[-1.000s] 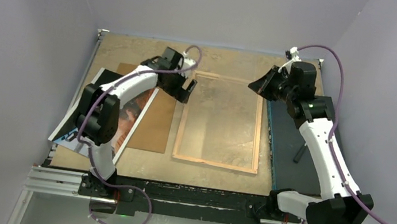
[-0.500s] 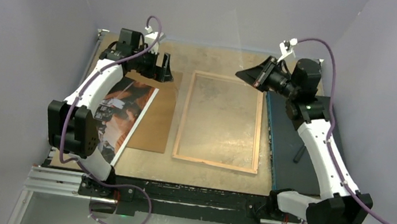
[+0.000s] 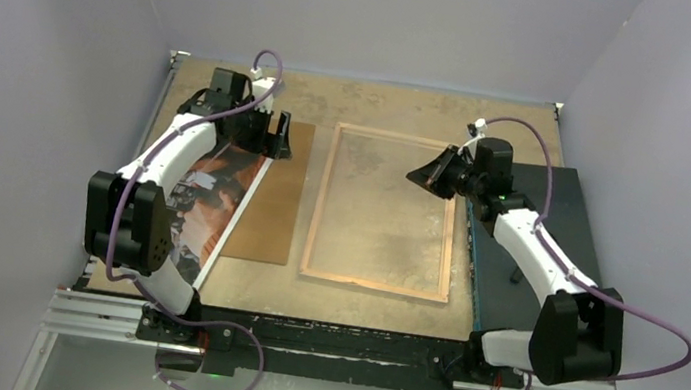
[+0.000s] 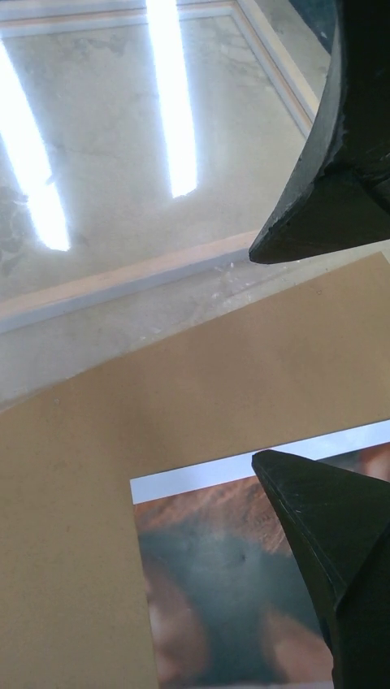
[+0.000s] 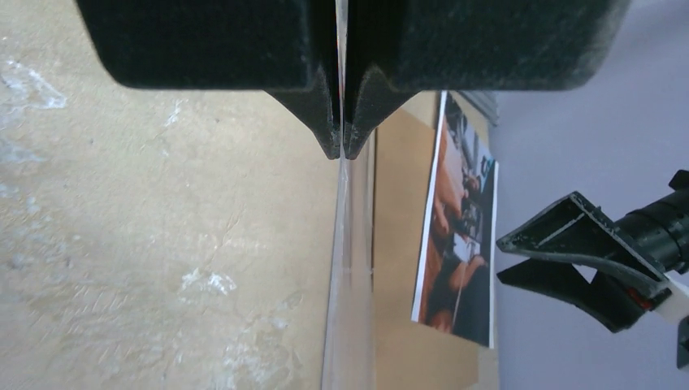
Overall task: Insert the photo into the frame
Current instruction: Place the photo frame item in the photo frame.
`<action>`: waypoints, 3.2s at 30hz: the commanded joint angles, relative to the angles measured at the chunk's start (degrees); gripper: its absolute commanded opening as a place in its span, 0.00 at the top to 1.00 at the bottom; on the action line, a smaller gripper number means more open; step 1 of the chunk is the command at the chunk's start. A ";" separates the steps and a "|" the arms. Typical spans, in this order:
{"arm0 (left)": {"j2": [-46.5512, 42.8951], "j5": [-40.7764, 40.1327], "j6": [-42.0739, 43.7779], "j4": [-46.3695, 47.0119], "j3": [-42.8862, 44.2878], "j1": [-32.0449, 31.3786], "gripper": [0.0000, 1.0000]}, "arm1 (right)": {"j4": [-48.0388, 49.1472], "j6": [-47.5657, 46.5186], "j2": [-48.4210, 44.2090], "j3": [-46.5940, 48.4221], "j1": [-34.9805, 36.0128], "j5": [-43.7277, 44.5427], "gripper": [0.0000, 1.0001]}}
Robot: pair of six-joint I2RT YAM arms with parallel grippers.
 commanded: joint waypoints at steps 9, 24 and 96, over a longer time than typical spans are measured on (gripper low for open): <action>2.10 -3.69 3.44 3.80 -5.04 -2.81 0.20 | 0.69 -9.66 -4.25 -0.17 -1.36 12.88 1.00; 6.60 -10.38 2.03 8.41 -7.89 -11.81 0.21 | 0.69 -11.55 -4.24 -5.30 -3.23 15.35 1.00; 11.62 -13.77 2.88 11.11 -2.27 -16.22 0.26 | 1.86 -3.76 -10.94 -17.61 -4.07 16.42 1.00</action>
